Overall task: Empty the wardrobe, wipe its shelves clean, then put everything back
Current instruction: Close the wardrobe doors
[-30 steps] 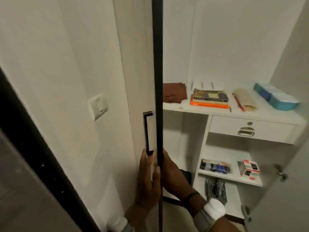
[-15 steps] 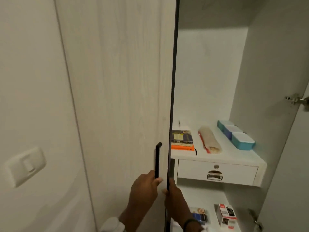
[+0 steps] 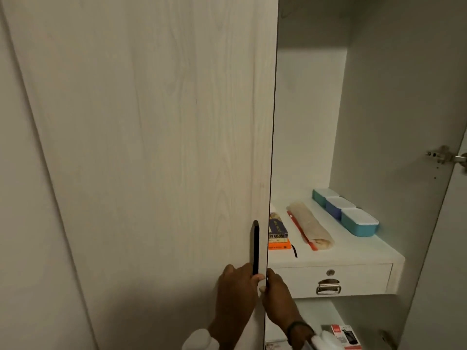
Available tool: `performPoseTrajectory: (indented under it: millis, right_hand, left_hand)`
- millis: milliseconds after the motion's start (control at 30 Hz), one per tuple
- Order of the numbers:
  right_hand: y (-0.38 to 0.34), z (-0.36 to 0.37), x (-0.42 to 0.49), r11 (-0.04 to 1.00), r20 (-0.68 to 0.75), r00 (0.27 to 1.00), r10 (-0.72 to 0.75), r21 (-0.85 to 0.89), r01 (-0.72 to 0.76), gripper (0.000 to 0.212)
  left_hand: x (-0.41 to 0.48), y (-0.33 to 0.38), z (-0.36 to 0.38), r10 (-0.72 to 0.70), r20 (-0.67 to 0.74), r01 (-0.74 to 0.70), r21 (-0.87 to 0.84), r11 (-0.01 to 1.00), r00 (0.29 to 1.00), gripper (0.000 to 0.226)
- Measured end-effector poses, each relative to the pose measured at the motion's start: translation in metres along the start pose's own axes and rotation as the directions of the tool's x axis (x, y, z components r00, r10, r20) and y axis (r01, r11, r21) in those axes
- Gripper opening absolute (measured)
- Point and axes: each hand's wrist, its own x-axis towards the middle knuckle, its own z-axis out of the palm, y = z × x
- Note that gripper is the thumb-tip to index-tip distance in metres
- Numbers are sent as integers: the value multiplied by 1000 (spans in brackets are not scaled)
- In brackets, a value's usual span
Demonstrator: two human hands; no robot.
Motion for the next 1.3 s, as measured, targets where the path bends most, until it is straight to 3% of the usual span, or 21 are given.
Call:
performPoseTrajectory:
  millis: [467,600,700,767,833,867,1000,1033,1100,1200,1300]
  right_hand:
    - [2,3,26,998,21,998,58,3,-59,52]
    - [-9,-4,21,996,34,996,79,-41,-78,53]
    - [-5,-12,15,993,56,994,90,-79,-86,37]
    - [8,-16,5,983,62,988,140,-129,-131,24]
    - [30,-25,-10,978,10,984,175,-113,-173,8]
    - [40,-32,-17,977,-30,983,183,-108,-185,18]
    - [84,-101,-57,960,-158,954,255,-74,-269,22]
    - [94,-121,-67,958,-212,944,252,-85,-275,32]
    - [107,-163,-90,936,-270,929,255,-171,-307,47]
    - [127,-235,-129,911,-379,901,212,-257,-323,48]
    - [146,-312,-173,872,-615,784,87,-334,-358,51]
  left_hand:
    - [25,-5,18,-105,11,105,14,994,994,32]
    - [26,-4,16,-75,2,75,3,997,997,26]
    - [24,-6,23,-89,41,91,-38,995,995,22]
    - [17,-9,36,-123,-13,120,-140,983,992,16]
    - [3,-5,57,-255,-139,229,-181,957,957,43]
    - [-7,0,70,-340,-154,301,-232,925,928,59]
    - [-39,70,93,-418,-78,348,-426,835,905,77]
    - [-44,87,102,-435,-18,386,-425,819,900,81]
    - [-53,118,125,-392,69,388,-373,843,917,78]
    - [-66,187,139,-211,206,274,-360,892,956,55]
    - [-78,276,144,79,369,80,-396,915,926,35]
